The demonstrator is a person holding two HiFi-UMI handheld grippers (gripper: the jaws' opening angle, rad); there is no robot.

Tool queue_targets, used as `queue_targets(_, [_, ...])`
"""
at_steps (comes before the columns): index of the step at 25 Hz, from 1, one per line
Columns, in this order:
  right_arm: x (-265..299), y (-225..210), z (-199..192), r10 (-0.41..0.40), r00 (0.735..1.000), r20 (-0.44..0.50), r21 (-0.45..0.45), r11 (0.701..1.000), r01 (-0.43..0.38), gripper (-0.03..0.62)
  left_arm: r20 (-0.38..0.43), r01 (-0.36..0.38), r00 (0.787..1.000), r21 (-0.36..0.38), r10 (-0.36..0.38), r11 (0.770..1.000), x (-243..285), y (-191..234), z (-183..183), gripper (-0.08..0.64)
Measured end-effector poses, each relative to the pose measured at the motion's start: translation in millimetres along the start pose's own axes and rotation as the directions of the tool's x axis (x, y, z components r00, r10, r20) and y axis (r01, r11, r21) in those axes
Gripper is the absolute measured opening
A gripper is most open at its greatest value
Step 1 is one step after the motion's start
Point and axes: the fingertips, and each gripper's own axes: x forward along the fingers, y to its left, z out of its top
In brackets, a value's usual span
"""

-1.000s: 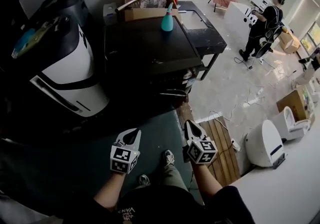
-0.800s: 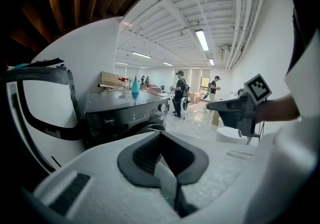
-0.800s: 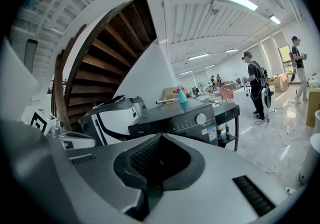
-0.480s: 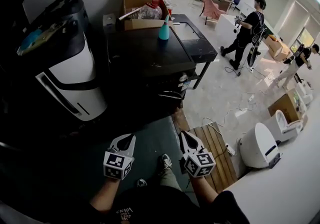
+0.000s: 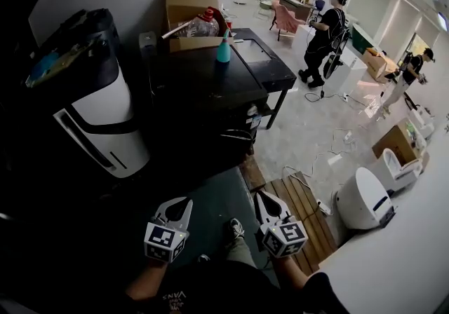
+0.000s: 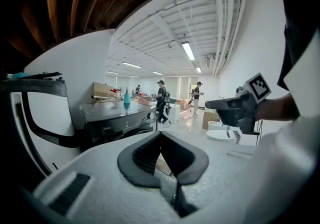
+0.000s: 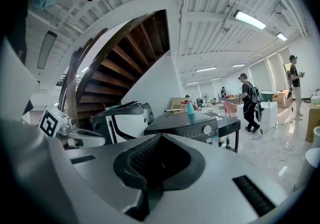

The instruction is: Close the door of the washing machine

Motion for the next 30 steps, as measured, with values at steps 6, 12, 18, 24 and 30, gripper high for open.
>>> queue_targets(6, [-10.9, 14.0, -6.8, 0.002, 1.000, -0.025, -0.016, 1.000, -0.003, -0.002, 0.024, 0.020, 1.000, 0.007, -0.020, 1.000, -11.5, -2.5, 6.5, 0.011])
queue_targets(12, [-17.4, 20.6, -5.8, 0.005, 0.999, -0.036, 0.004, 1.000, -0.005, -0.002, 0.022, 0.024, 0.999, 0.016, -0.024, 1.000, -18.0, -3.7, 7.2, 0.011])
queue_targets(18, [-21.2, 16.7, -10.0, -0.002, 0.999, -0.047, -0.004, 1.000, 0.001, -0.002, 0.033, 0.025, 0.999, 0.010, -0.026, 1.000, -21.6, -6.1, 6.4, 0.011])
queue_targets(24, [-23.1, 16.2, -10.9, 0.001, 0.999, -0.038, 0.007, 1.000, -0.001, -0.002, 0.041, 0.038, 0.998, 0.002, -0.038, 0.999, -19.1, -12.9, 6.2, 0.011])
queue_targets(30, [-28.0, 18.9, -13.2, -0.004, 0.999, -0.037, 0.027, 1.000, 0.005, -0.002, 0.048, 0.049, 0.998, 0.006, -0.049, 0.999, -23.1, -17.2, 4.5, 0.011])
